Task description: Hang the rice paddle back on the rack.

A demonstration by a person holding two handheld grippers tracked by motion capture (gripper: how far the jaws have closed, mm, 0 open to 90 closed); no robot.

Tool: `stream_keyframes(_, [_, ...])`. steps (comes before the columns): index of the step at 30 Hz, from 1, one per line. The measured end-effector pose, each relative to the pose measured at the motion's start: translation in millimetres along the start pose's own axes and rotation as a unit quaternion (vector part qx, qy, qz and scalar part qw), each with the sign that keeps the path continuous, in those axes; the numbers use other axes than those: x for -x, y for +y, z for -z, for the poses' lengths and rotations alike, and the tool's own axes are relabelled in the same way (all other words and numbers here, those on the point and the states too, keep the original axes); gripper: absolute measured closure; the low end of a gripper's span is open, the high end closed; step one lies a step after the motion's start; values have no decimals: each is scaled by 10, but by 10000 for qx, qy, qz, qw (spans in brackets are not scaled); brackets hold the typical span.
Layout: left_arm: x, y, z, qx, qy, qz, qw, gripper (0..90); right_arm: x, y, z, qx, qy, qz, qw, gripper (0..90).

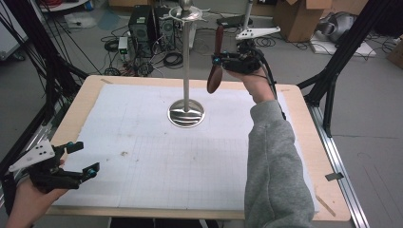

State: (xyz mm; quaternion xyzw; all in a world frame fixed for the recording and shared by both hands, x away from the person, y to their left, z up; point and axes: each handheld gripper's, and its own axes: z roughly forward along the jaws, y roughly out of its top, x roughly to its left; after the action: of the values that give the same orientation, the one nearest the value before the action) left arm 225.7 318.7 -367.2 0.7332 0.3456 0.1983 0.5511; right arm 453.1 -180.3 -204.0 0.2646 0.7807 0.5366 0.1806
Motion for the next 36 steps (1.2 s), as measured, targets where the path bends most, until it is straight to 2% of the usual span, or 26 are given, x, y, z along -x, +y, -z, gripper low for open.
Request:
stream_keyframes(10, [-12,-29,103,32,103,39,9999,23,-3,116,-20,50,24,37,10000,775])
stream_keyframes(12, [-12,-27,112,47,111,30,9999,23,9,129,-29,92,124,-25,9999,775])
stream_keyframes(22, [-1,-30,114,31,106,31,9999,23,34,195,-8,47,43,-9,10000,775])
stream_keyframes(36, [-12,-43,151,28,161,50,9999,23,-32,278,-63,33,105,79,9999,775])
